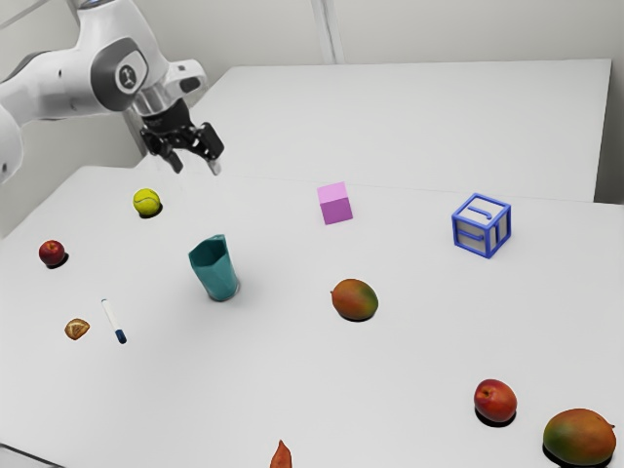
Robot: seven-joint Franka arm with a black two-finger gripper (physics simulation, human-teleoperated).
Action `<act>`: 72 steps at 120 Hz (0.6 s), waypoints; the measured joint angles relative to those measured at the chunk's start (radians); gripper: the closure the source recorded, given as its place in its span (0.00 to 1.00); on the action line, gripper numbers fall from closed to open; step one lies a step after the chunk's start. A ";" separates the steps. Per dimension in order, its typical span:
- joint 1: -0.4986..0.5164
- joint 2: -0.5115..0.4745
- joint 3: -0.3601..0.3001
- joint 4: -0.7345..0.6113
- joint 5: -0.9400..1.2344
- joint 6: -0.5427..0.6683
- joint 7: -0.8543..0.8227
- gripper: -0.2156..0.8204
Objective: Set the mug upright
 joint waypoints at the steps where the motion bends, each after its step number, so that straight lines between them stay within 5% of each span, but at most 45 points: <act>1: 0.000 0.000 -0.002 0.007 0.000 -0.006 0.000 0.22; 24: -0.007 -0.010 -0.021 0.113 -0.004 -0.131 -0.005 0.21; 72: -0.013 -0.037 -0.045 0.121 -0.008 -0.218 -0.008 0.21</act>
